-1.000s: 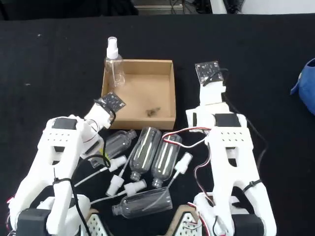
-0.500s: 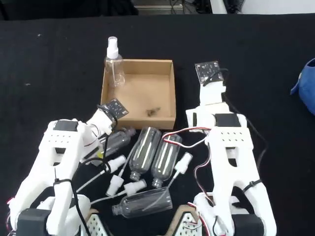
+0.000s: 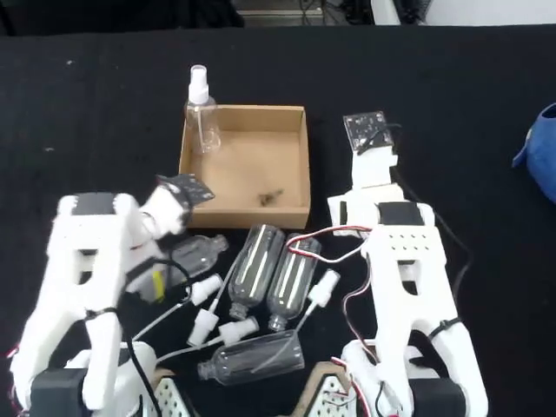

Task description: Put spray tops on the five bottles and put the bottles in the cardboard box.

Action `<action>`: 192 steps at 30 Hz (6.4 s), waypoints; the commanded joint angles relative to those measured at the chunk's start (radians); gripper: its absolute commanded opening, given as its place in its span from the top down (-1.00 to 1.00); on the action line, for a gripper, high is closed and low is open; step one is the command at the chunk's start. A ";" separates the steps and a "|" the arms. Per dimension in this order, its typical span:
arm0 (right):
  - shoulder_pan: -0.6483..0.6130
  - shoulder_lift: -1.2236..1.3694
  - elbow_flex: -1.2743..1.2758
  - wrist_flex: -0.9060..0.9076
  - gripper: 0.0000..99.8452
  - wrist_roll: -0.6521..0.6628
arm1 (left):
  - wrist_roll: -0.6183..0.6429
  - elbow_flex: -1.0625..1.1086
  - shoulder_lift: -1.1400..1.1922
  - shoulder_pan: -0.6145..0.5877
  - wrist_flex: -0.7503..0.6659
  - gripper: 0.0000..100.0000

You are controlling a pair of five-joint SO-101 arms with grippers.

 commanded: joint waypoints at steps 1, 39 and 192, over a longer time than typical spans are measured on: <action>0.026 -0.039 -0.005 -0.023 0.67 -0.006 | -0.216 -0.119 0.002 -0.213 0.095 0.92; 0.025 -0.038 -0.004 -0.023 0.67 -0.006 | -0.353 -0.056 0.003 -0.542 -0.092 0.52; -0.388 0.116 -0.792 0.680 0.98 0.265 | 0.463 -0.127 -0.356 -0.654 -0.153 0.94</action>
